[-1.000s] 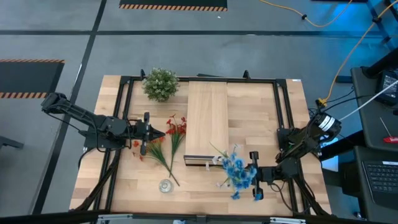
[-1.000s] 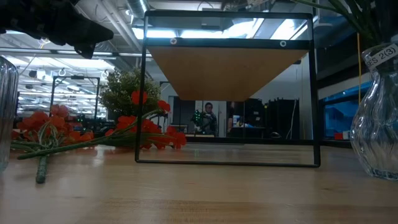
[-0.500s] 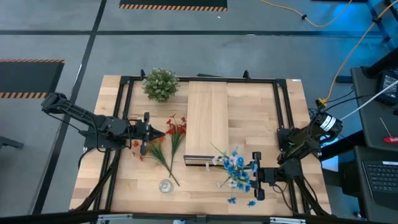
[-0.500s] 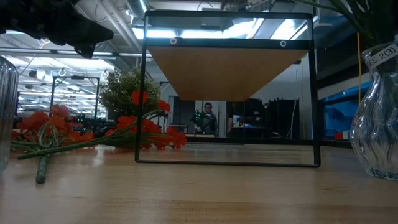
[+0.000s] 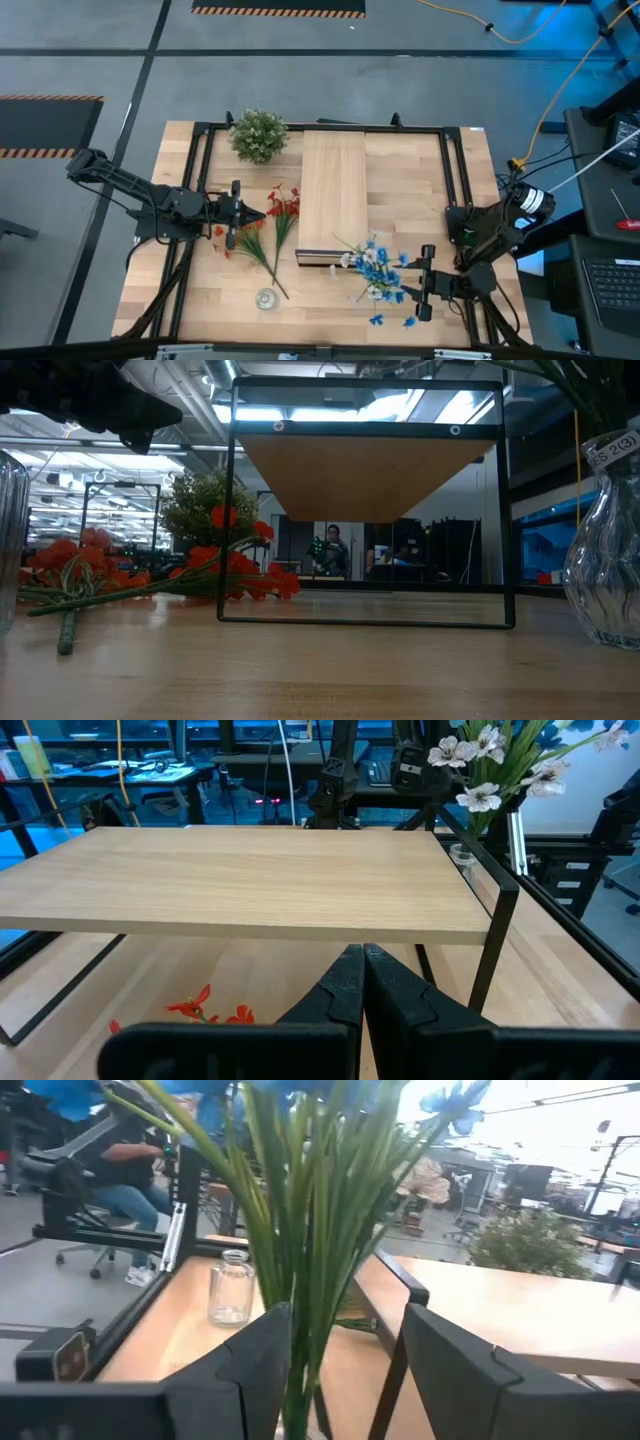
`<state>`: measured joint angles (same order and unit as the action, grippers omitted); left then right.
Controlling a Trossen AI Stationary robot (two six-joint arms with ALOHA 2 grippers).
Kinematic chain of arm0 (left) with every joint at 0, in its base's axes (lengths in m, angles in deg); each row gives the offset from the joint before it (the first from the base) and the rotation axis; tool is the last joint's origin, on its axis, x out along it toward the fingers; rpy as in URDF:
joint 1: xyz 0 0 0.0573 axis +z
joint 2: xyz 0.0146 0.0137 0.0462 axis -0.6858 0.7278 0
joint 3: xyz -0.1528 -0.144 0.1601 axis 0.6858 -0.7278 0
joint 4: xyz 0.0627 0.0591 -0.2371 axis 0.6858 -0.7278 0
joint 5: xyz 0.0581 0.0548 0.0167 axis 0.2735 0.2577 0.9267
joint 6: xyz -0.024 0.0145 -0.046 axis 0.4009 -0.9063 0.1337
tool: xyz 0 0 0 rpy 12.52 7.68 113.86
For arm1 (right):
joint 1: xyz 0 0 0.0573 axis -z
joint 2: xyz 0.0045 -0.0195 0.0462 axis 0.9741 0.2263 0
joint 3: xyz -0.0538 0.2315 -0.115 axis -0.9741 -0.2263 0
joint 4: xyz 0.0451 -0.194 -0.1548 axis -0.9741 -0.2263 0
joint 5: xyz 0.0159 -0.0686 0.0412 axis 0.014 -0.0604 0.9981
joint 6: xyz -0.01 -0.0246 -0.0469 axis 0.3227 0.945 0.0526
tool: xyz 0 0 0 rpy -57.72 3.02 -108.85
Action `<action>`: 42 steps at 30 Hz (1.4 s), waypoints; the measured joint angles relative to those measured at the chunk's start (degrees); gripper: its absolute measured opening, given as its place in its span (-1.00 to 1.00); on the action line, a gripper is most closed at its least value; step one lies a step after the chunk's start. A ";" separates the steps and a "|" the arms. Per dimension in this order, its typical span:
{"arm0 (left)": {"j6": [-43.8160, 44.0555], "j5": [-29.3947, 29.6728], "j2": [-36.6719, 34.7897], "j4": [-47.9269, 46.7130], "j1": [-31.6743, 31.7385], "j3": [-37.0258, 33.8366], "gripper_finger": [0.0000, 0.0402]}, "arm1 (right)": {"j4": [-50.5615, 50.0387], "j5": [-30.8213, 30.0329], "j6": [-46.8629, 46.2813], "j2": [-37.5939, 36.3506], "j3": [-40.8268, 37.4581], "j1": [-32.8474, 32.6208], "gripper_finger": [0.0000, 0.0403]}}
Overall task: Pick and place flowers into a vace then onto a shelf
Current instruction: Put the red flowers into the left transparent flower vase
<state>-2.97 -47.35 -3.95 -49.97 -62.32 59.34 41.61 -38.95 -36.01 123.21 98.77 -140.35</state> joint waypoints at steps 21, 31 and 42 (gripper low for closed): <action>-3.48 0.22 -0.01 0.02 0.02 0.00 -0.98 | 0.35 -18.99 14.05 -7.80 9.81 -2.30 -0.64; -3.62 1.81 0.00 0.02 0.02 0.00 -0.98 | 0.32 -19.19 19.45 -12.91 10.80 3.10 -0.96; -7.71 9.78 0.01 0.07 0.02 0.00 -0.98 | 0.17 -19.17 19.68 -14.22 10.73 13.63 -0.99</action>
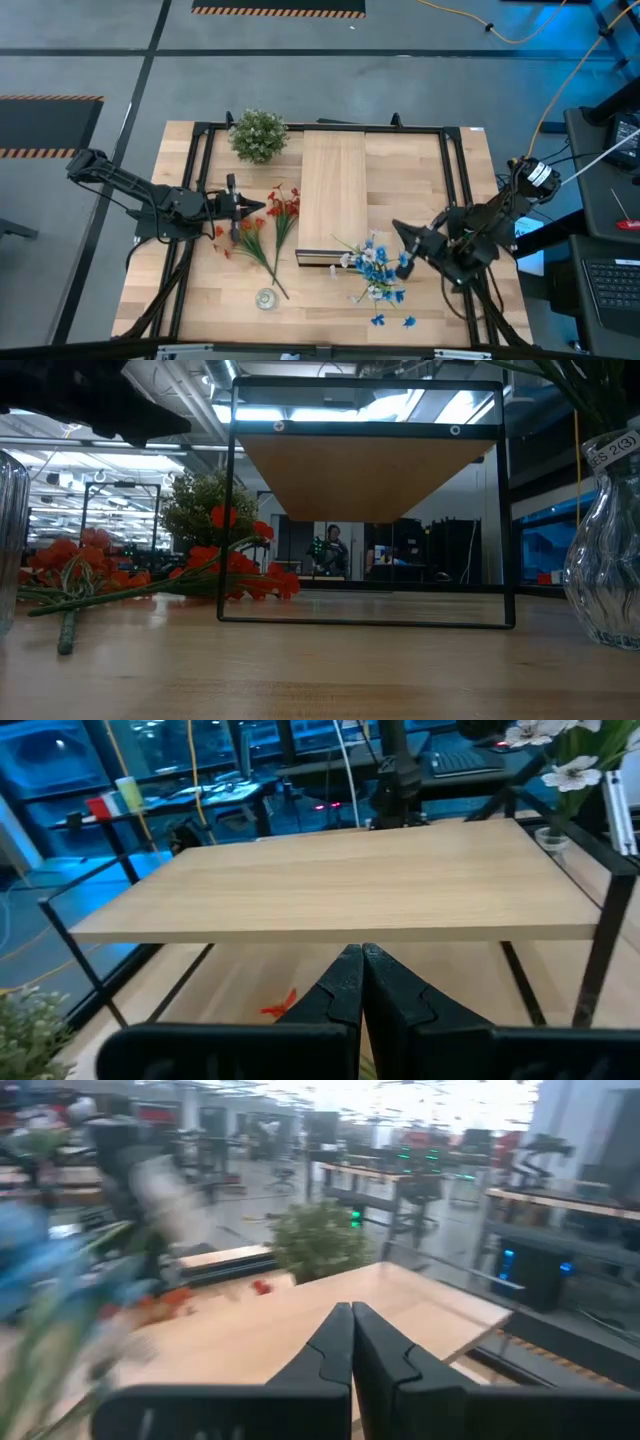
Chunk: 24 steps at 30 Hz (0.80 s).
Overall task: Pick and place flowers into a vace then onto a shelf
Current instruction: Put the red flowers into the left transparent flower vase
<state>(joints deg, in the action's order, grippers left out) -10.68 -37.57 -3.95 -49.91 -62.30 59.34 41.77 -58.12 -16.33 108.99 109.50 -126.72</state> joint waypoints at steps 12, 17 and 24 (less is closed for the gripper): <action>0.21 -0.08 -0.02 0.00 0.00 0.00 -0.98 | 0.10 0.00 6.14 -4.17 0.00 10.83 -0.99; 0.20 -1.07 -0.02 0.13 0.00 0.00 -0.98 | 0.00 0.00 10.00 -4.91 -0.02 11.23 -0.99; 0.21 -1.26 -0.02 0.18 -0.02 0.00 -0.98 | -0.38 0.00 19.20 -13.02 -0.02 11.23 -1.00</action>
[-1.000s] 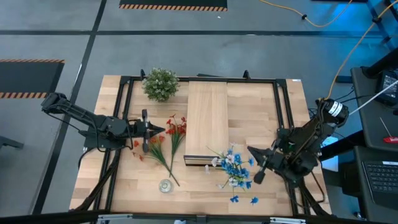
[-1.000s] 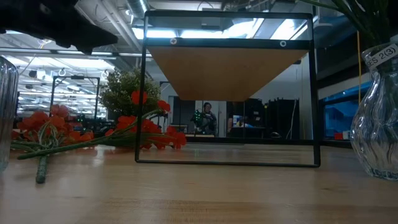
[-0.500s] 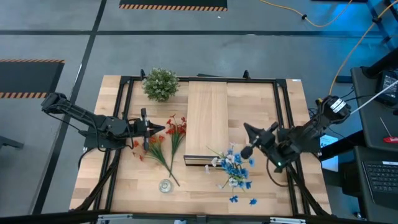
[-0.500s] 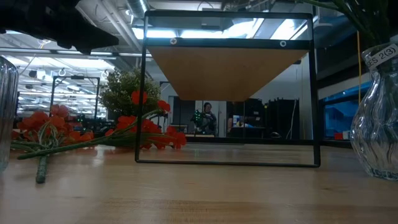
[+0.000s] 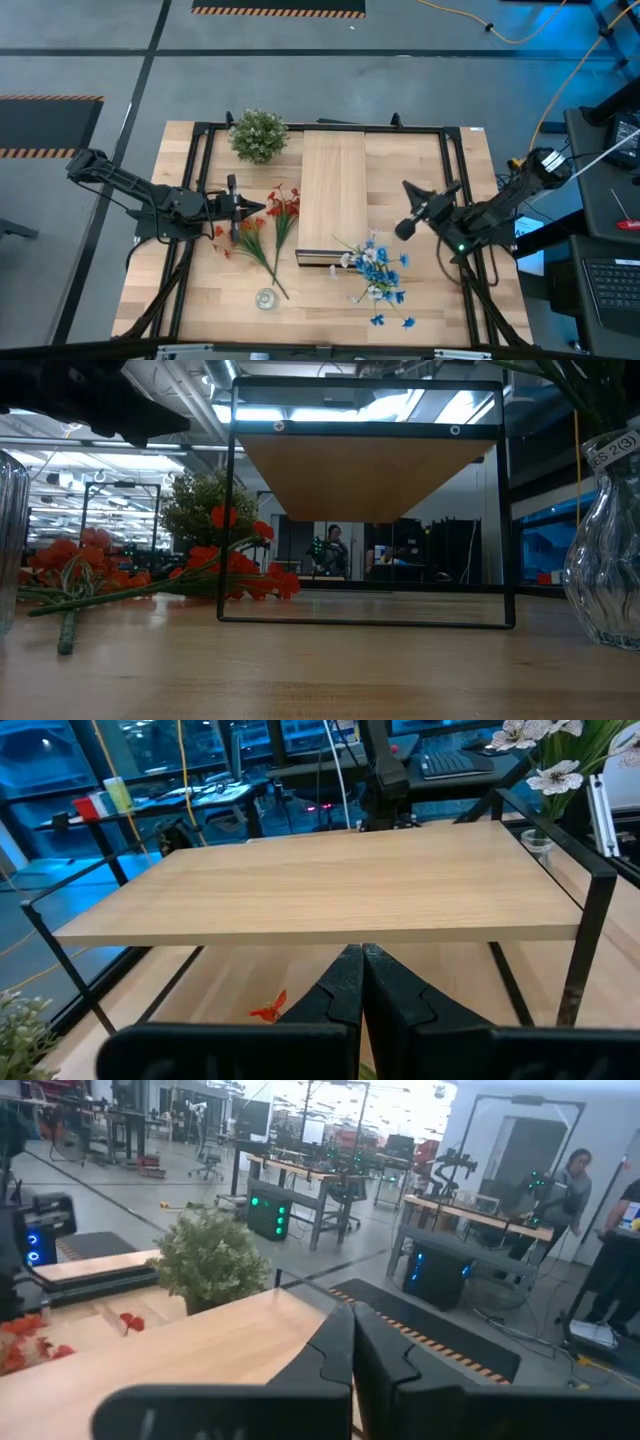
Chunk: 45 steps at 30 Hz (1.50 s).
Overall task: Pick and place flowers into a vace then onto a shelf
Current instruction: Put the red flowers into the left transparent flower vase
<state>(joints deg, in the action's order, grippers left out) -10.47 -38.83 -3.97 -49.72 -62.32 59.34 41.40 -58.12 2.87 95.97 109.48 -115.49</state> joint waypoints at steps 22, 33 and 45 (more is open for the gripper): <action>-0.98 0.24 0.00 3.91 0.00 0.00 -0.98 | -84.19 36.57 -29.18 -12.84 23.08 14.95 -1.00; -0.55 0.24 0.00 4.08 0.02 0.00 -0.98 | -100.10 73.13 -39.80 -15.86 28.24 34.57 -1.00; 0.71 3.58 0.02 4.06 0.02 0.00 -0.75 | -82.75 85.23 -42.24 -29.47 2.23 42.93 -1.00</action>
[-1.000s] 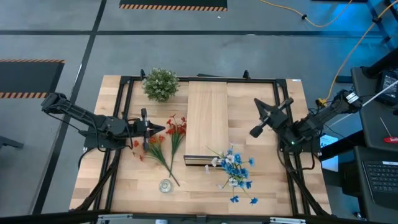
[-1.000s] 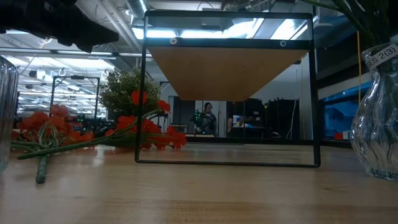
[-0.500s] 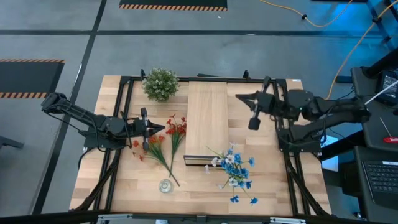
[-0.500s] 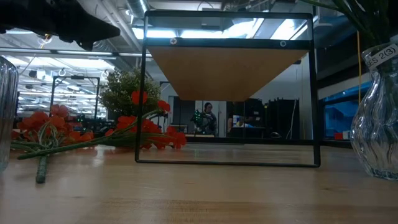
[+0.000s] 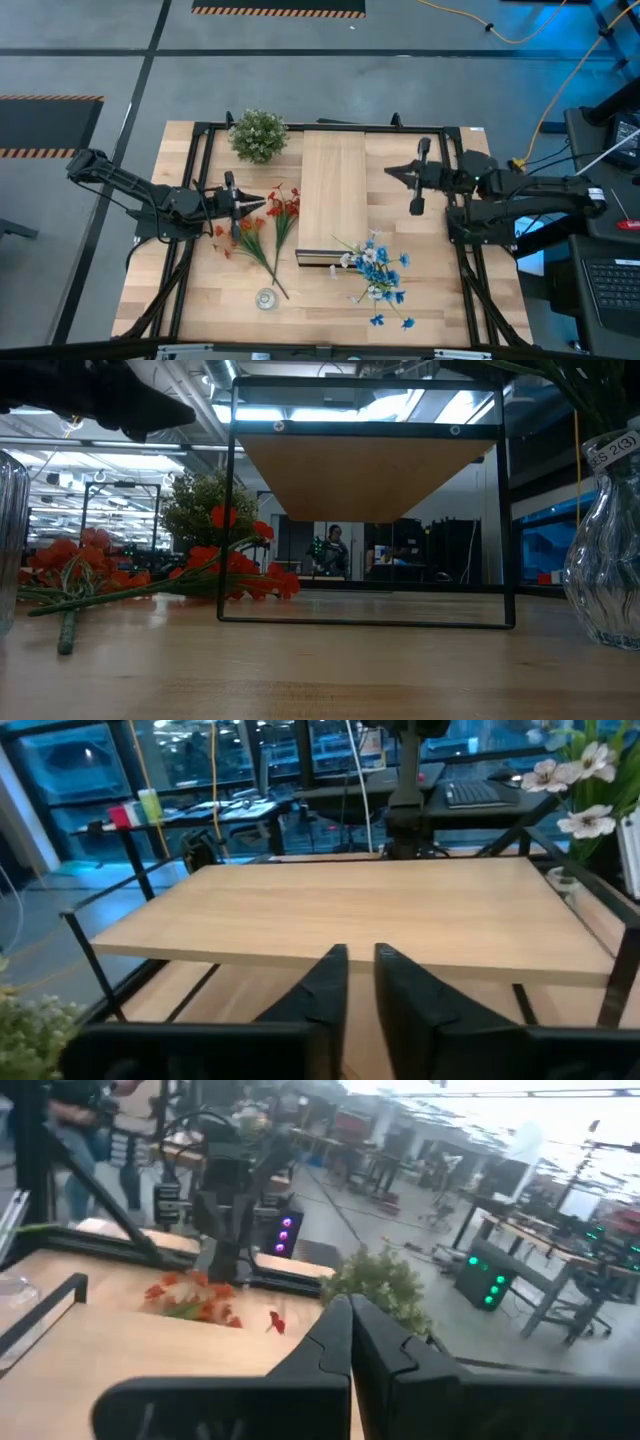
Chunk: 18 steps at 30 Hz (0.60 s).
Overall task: Pick and place flowers into a vace then onto a shelf
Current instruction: Put the red flowers into the left transparent flower vase
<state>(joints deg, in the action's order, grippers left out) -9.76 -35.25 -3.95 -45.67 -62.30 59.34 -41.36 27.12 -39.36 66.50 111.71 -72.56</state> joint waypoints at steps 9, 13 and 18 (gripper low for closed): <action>-0.99 3.67 2.31 0.10 -0.02 0.00 -0.15 | 4.09 1.93 -8.80 -6.84 -13.99 -0.09 -1.00; -0.16 5.22 3.21 1.04 -0.02 0.00 0.05 | 19.59 2.09 -9.20 -8.36 -22.76 -0.09 -1.00; 5.39 5.55 4.48 0.96 -0.02 1.18 0.14 | 30.55 3.18 -14.49 -9.12 -28.59 -0.14 -1.00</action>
<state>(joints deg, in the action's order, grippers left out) -4.37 -29.69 0.53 -44.70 -62.32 60.53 -10.81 30.29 -53.85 57.37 83.12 -72.69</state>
